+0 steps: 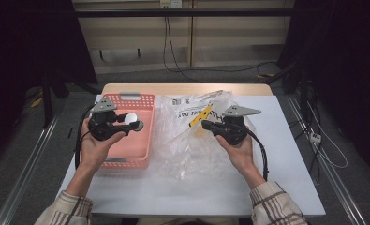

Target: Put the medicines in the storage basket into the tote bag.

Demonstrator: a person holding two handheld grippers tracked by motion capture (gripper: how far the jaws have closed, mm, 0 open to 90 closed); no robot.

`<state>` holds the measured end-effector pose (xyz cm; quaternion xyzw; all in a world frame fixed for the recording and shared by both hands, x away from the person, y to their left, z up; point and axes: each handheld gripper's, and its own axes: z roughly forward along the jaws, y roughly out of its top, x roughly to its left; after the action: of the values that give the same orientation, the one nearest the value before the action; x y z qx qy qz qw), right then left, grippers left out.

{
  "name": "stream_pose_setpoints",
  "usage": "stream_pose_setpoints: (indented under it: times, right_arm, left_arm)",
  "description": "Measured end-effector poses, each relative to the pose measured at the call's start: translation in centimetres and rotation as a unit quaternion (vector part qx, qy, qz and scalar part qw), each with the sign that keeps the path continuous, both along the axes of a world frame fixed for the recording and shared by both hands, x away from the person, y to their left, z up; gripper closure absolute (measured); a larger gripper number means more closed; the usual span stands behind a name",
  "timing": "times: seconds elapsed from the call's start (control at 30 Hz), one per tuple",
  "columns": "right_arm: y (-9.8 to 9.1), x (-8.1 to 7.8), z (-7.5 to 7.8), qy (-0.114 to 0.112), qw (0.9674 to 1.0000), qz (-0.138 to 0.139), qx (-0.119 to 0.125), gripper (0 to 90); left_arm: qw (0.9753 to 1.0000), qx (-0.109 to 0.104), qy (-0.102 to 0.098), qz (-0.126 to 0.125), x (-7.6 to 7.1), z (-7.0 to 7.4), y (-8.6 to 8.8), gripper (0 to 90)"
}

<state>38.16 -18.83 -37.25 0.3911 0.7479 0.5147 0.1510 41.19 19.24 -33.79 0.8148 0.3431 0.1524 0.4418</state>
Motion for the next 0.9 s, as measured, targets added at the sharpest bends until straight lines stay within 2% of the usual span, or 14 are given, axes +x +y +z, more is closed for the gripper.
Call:
stream_pose_setpoints:
  times: [0.17, 0.23, 0.37, 0.43, 0.67, 0.9]
  right_arm:
    - [-0.1, 0.0, 0.1, -0.001, 1.0000, 0.001, 0.002, 90.0]
    - [-0.1, 0.0, 0.1, -0.001, 1.0000, 0.000, 0.001, 90.0]
    - [-0.2, -0.1, 0.0, 0.000, 1.0000, 0.000, 0.001, 90.0]
    - [-0.2, -0.1, 0.1, -0.003, 1.0000, 0.001, 0.003, 90.0]
    - [-0.6, -0.1, 0.3, -0.007, 1.0000, -0.003, 0.003, 90.0]
    - [-0.4, -0.1, 0.3, -0.005, 1.0000, 0.000, 0.003, 90.0]
  left_arm:
    - [0.9997, -0.015, -0.007, -0.021, -1.0, 0.6, -1.0, 51.1]
    - [0.9996, -0.017, -0.009, -0.021, -1.2, 0.7, -1.4, 51.1]
    - [0.9995, -0.023, -0.003, -0.021, -1.5, 0.7, -1.9, 51.2]
    - [0.9990, -0.034, 0.001, -0.031, -1.8, 0.8, -2.2, 51.2]
    - [0.9980, -0.029, -0.019, -0.053, -2.9, 1.5, -3.4, 51.2]
    - [0.9961, -0.029, -0.027, -0.079, -3.9, 1.9, -5.0, 51.2]
